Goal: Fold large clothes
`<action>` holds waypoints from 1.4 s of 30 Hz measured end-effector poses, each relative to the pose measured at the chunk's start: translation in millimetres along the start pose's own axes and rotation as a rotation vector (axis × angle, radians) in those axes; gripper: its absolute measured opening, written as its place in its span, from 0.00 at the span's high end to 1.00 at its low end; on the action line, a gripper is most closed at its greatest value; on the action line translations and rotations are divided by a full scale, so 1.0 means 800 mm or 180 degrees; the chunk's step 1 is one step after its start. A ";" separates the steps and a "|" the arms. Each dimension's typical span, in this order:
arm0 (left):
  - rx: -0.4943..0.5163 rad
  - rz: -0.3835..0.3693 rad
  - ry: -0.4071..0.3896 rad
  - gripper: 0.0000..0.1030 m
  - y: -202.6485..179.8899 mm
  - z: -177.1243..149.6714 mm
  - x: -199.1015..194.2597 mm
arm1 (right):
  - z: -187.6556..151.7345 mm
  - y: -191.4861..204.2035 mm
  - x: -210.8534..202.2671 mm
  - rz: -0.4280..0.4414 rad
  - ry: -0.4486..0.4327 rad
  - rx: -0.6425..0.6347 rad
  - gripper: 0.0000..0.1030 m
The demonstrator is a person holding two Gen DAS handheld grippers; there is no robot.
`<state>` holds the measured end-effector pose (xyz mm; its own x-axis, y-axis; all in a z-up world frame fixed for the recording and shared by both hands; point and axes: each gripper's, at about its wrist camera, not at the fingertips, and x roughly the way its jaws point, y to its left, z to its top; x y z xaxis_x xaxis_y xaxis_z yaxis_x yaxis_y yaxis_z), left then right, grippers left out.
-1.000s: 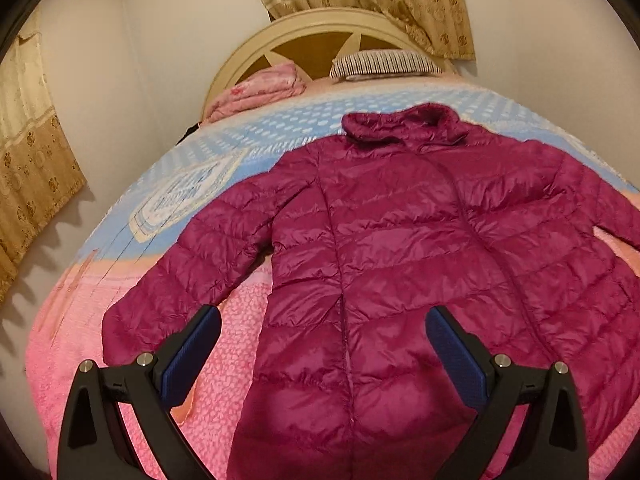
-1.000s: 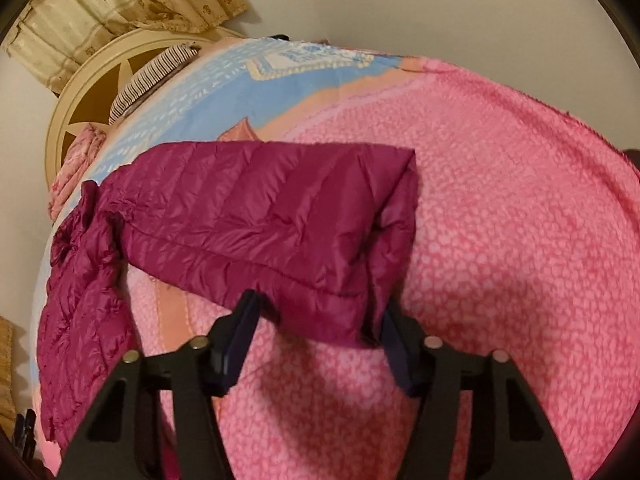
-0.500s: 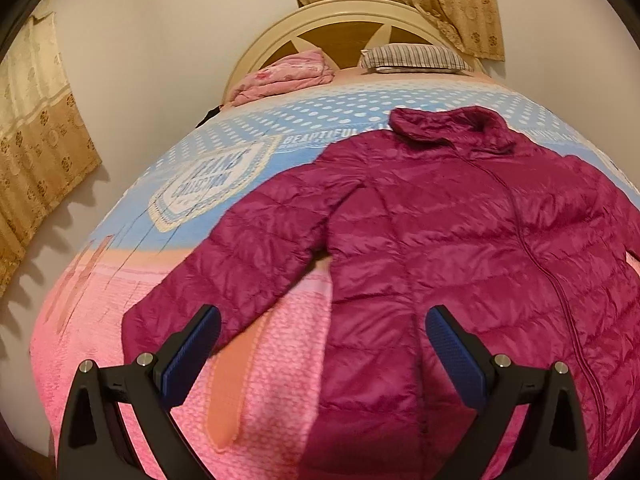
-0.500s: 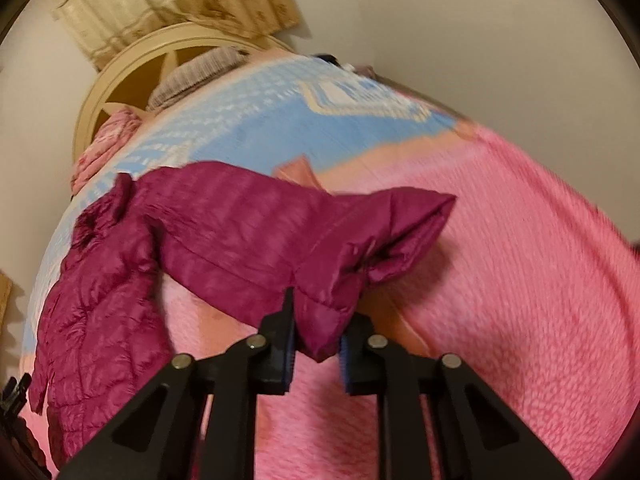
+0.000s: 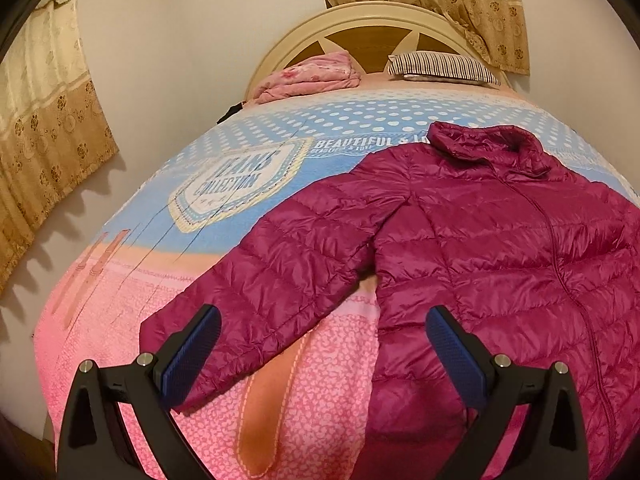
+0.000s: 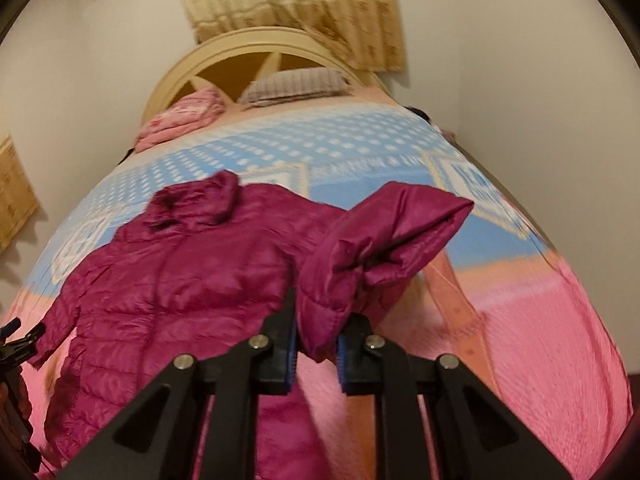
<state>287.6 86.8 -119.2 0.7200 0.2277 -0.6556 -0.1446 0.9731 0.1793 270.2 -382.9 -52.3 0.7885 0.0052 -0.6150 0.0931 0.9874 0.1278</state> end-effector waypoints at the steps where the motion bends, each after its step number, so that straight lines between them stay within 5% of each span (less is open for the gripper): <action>1: 0.0009 0.0011 -0.0004 0.01 0.000 -0.001 0.001 | 0.004 0.010 0.001 0.0026 -0.0022 -0.0061 0.83; 14: -0.0157 0.0126 -0.0004 0.01 0.010 0.012 0.029 | 0.007 0.130 0.039 0.0357 0.0013 -0.0501 0.83; 27: -0.0135 0.0010 0.0036 0.01 0.003 0.030 0.022 | -0.043 0.236 0.109 0.0790 0.0282 -0.0702 0.82; 30: -0.0113 -0.0016 0.0035 0.01 -0.005 0.037 0.017 | -0.059 0.244 0.128 0.0926 0.0344 -0.0597 0.73; 32: -0.0098 -0.0028 0.0052 0.01 -0.010 0.042 0.015 | -0.071 0.245 0.135 0.1040 0.0386 -0.0516 0.42; 34: -0.0123 -0.0102 0.0062 0.01 -0.019 0.050 0.011 | -0.081 0.244 0.134 0.1130 0.0396 -0.0468 0.29; 39: -0.0171 -0.0468 0.0016 0.01 -0.054 0.070 0.000 | -0.104 0.233 0.101 0.1184 0.0314 -0.0714 0.27; 42: -0.0192 -0.0821 0.0076 0.01 -0.100 0.081 0.012 | -0.107 0.203 0.093 0.0901 0.0157 -0.0730 0.23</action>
<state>350.1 9.1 -92.7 0.7222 -0.0281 -0.6911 0.0010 0.9992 -0.0396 291.6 -208.9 -144.0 0.7327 0.2854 -0.6178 -0.2676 0.9555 0.1240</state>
